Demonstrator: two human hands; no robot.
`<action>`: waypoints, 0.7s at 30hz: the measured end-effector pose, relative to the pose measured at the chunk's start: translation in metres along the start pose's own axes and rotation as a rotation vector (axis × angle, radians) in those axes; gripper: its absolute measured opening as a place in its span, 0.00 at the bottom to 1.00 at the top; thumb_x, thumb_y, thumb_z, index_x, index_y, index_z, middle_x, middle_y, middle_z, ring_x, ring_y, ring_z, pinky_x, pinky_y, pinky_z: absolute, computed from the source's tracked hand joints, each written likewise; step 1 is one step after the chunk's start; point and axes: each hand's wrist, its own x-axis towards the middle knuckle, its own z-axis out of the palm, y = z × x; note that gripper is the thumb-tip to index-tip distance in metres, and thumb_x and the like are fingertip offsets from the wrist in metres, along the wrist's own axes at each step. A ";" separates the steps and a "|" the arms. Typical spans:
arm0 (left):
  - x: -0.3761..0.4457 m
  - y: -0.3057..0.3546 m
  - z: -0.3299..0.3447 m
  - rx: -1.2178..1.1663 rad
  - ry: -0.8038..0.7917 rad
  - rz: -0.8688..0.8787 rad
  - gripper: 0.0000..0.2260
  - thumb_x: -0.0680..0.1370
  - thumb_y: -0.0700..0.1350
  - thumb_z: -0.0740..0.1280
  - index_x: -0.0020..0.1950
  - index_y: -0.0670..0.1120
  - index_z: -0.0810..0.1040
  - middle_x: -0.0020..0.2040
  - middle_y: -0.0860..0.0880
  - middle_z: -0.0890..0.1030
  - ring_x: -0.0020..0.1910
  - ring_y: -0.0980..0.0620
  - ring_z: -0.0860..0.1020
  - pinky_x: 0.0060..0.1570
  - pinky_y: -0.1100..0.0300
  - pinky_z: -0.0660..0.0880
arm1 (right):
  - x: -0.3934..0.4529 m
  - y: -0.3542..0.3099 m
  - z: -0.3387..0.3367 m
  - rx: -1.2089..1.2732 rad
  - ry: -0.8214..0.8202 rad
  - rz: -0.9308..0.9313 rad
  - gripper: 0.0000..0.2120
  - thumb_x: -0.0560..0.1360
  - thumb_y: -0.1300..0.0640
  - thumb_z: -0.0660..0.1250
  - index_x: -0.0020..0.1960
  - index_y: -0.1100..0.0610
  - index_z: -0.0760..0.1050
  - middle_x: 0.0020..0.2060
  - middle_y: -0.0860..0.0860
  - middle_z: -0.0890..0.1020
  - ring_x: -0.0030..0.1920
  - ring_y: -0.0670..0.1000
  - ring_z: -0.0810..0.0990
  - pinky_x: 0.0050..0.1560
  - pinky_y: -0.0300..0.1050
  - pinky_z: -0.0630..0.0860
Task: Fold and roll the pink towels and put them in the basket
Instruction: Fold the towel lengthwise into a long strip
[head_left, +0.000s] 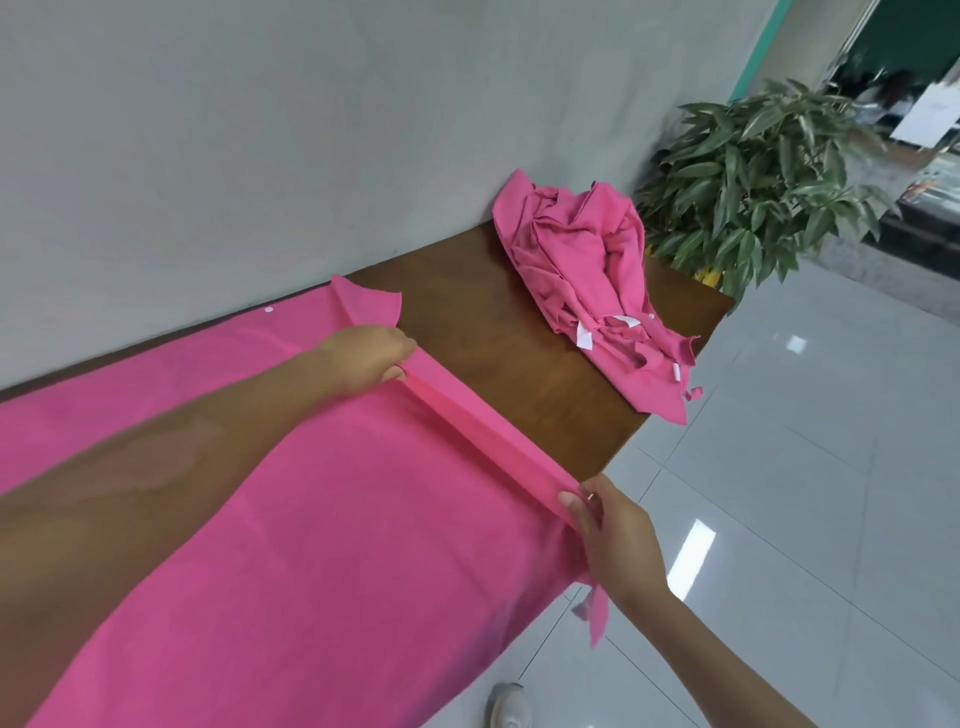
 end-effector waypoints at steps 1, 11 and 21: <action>-0.010 -0.002 -0.001 -0.014 -0.006 -0.004 0.09 0.80 0.44 0.67 0.45 0.46 0.68 0.47 0.45 0.75 0.47 0.43 0.76 0.46 0.50 0.73 | -0.006 -0.002 0.004 -0.026 0.012 -0.001 0.10 0.81 0.43 0.61 0.45 0.47 0.71 0.35 0.43 0.78 0.37 0.45 0.77 0.37 0.47 0.76; -0.099 -0.008 -0.014 -0.050 0.028 -0.057 0.10 0.80 0.45 0.68 0.44 0.44 0.69 0.43 0.45 0.73 0.42 0.46 0.72 0.42 0.52 0.69 | -0.045 -0.018 -0.002 -0.399 0.068 -0.090 0.10 0.76 0.66 0.61 0.51 0.54 0.75 0.41 0.49 0.77 0.39 0.50 0.76 0.37 0.46 0.77; -0.206 0.011 -0.026 -0.035 0.073 -0.166 0.09 0.80 0.43 0.68 0.44 0.46 0.68 0.44 0.45 0.75 0.42 0.47 0.71 0.44 0.52 0.71 | -0.125 -0.052 -0.019 -0.314 0.063 -0.298 0.09 0.66 0.67 0.65 0.37 0.55 0.67 0.29 0.48 0.71 0.29 0.49 0.66 0.28 0.43 0.66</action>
